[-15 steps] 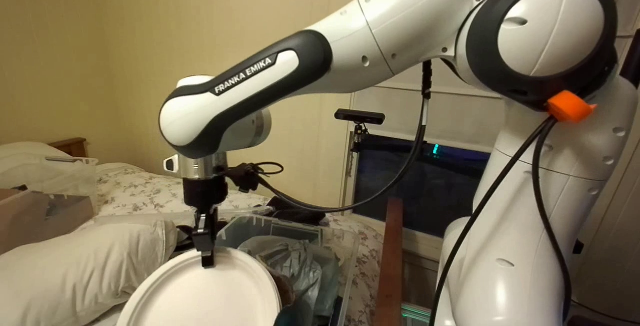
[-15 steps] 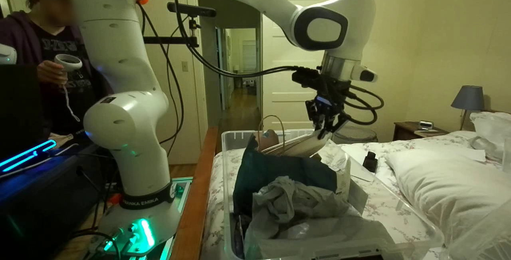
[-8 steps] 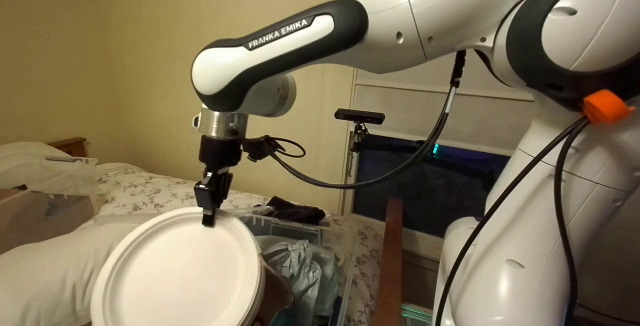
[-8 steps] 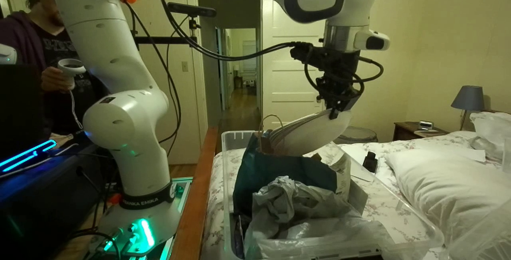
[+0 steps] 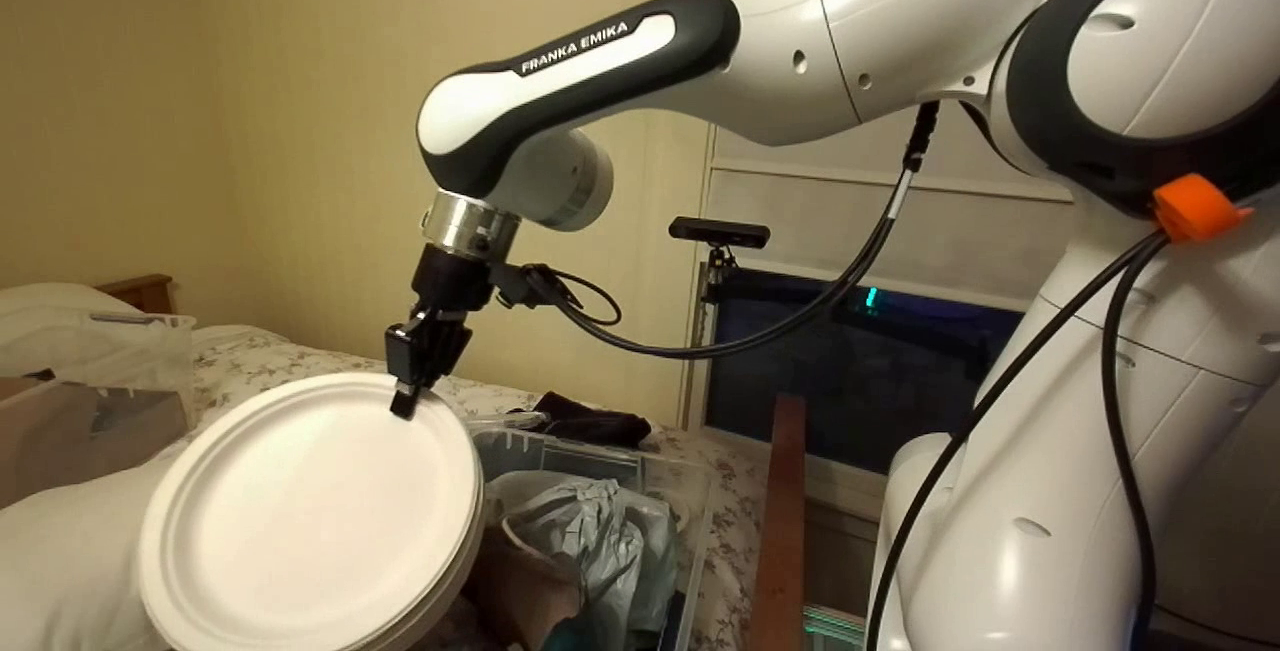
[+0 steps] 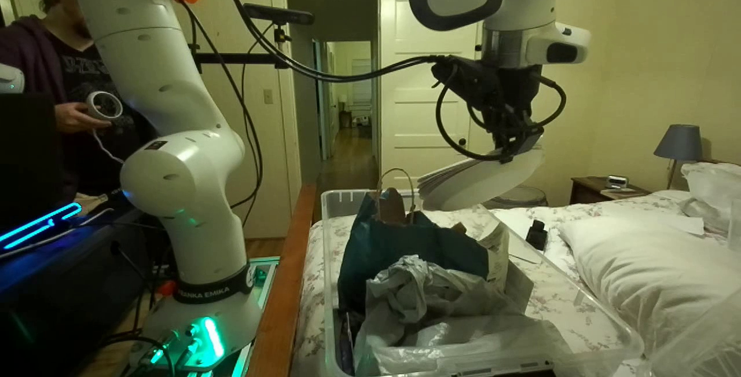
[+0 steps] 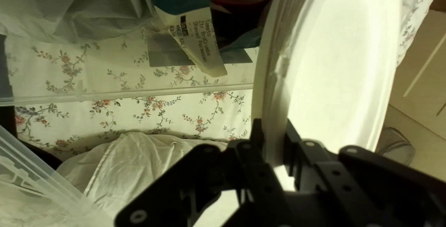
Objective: Put the plates on the pillow
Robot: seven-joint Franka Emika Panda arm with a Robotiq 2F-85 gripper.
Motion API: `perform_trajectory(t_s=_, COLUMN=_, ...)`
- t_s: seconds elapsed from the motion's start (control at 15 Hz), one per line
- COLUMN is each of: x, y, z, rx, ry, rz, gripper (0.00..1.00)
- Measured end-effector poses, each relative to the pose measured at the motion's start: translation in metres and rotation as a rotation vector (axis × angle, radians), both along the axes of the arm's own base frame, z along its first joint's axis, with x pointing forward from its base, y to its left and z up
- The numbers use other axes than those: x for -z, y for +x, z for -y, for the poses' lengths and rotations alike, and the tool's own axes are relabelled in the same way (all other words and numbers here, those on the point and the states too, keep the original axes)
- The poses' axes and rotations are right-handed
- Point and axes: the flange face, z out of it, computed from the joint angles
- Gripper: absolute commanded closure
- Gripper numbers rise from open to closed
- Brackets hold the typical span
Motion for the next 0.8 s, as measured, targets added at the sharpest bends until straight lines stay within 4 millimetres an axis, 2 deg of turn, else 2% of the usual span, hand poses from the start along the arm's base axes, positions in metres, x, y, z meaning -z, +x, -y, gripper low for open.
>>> perform_trajectory(t_s=0.13, x=0.001, y=0.0, z=-0.001, rx=-0.002, ry=0.005, rz=0.001, gripper=0.85)
perform_trajectory(t_s=0.2, x=0.001, y=0.0, z=-0.001, rx=-0.002, ry=0.006, rz=0.001, gripper=0.96)
perform_trajectory(t_s=0.47, x=0.003, y=0.003, z=0.002, rx=0.021, ry=0.015, rz=-0.007, gripper=0.96)
perform_trajectory(t_s=0.6, x=0.002, y=0.012, z=0.015, rx=0.095, ry=0.062, rz=-0.01, gripper=0.96)
perform_trajectory(t_s=0.8, x=-0.003, y=0.041, z=0.047, rx=0.227, ry=0.143, rz=-0.005, gripper=0.96)
